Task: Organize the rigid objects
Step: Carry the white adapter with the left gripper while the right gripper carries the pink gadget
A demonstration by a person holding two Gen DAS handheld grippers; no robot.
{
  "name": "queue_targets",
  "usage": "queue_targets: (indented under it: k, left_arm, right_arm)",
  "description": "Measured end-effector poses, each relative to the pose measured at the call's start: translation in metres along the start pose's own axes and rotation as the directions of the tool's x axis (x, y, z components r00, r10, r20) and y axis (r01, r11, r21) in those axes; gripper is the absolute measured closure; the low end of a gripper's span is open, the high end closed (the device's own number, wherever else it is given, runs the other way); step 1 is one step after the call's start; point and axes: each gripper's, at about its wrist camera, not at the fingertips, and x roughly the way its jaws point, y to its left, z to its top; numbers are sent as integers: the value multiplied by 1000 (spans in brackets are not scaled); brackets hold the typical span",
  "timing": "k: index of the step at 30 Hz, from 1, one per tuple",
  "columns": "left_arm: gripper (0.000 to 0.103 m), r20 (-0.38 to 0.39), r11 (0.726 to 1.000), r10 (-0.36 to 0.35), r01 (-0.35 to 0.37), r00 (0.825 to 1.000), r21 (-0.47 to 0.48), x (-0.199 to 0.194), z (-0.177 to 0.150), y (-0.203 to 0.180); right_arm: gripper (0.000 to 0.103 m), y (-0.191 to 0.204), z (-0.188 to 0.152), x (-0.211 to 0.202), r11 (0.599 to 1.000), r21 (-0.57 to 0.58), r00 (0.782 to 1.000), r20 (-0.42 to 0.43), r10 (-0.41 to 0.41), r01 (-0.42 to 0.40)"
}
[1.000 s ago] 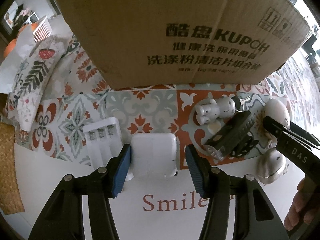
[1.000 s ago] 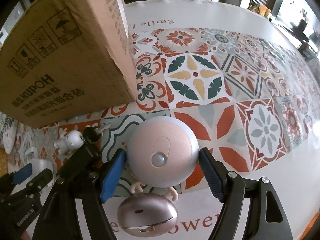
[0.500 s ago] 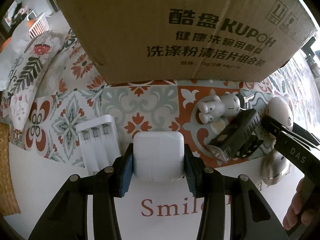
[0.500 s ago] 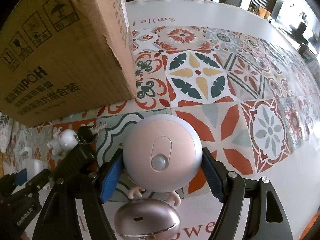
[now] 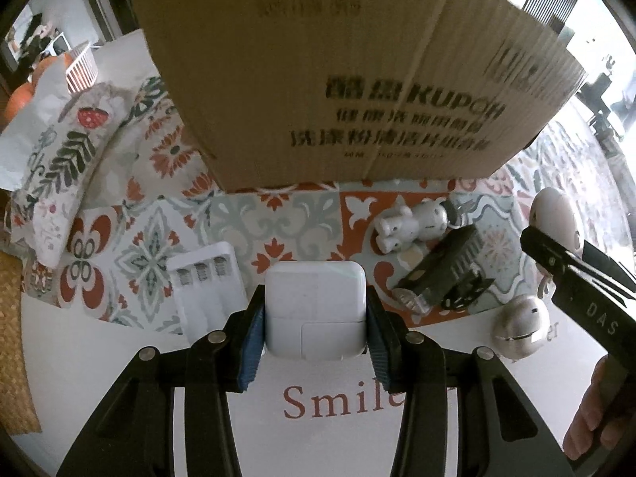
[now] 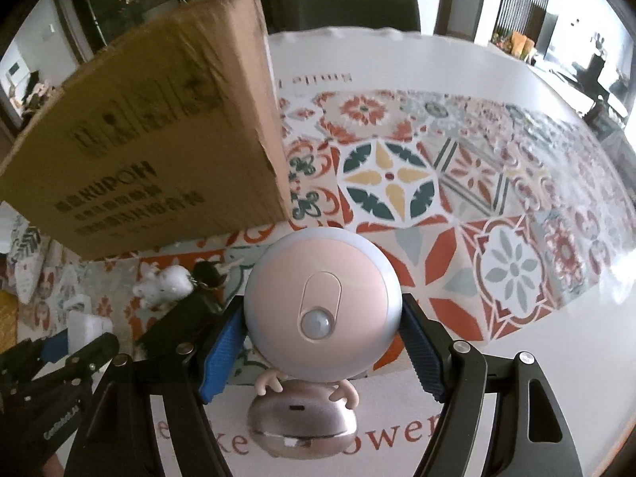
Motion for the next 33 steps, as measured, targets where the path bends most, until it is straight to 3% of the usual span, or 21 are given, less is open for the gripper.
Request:
queue_targets:
  k: [9, 23, 33]
  left_arm:
    - [58, 101, 1000, -9, 8, 995, 9, -47, 4, 8]
    - [58, 252, 999, -44, 36, 967, 33, -106, 9, 18]
    - [58, 311, 998, -58, 45, 949, 51, -132, 26, 22]
  right_arm:
    - [28, 15, 4, -38, 999, -42, 996, 82, 24, -21]
    - [28, 35, 17, -98, 994, -91, 973, 214, 81, -63]
    - [28, 45, 32, -119, 989, -118, 955, 271, 118, -89]
